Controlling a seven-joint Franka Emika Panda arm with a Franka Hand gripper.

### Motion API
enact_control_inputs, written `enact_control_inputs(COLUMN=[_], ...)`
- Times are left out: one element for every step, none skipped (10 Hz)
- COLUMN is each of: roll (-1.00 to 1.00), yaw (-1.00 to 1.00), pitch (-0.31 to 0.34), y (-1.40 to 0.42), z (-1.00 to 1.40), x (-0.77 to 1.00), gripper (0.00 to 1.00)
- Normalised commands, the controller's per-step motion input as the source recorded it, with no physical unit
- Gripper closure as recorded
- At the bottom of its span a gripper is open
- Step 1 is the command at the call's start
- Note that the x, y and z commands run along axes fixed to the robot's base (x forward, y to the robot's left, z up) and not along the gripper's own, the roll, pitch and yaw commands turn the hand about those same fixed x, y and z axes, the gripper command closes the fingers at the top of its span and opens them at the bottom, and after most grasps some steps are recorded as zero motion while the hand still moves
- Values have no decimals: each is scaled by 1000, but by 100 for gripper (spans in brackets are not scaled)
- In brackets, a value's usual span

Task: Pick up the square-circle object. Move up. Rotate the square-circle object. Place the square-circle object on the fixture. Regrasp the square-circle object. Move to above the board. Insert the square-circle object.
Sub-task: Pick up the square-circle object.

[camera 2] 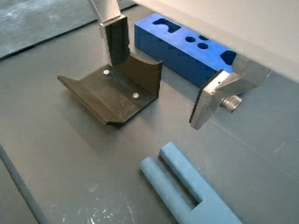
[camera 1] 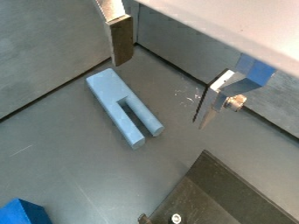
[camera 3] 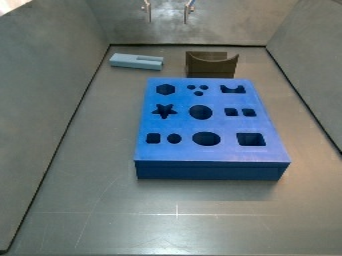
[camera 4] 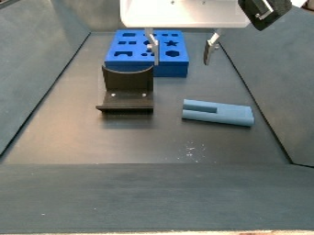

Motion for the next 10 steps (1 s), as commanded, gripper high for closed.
enact_control_inputs(roll=[-26, 0, 114, 117, 14, 80, 43, 11, 20, 34], yaw=[0, 14, 334, 440, 451, 560, 1000, 1000, 1000, 1000], pitch=[0, 0, 0, 0, 0, 0, -189, -194, -211, -226], y=[0, 0, 0, 0, 0, 0, 0, 0, 14, 40], z=[0, 0, -97, -174, -209, -280, -460, -526, -597, -674], x=[0, 31, 46, 6, 37, 23, -34, -63, -80, -100], gripper=[0, 0, 0, 0, 0, 0, 0, 0, 0, 0])
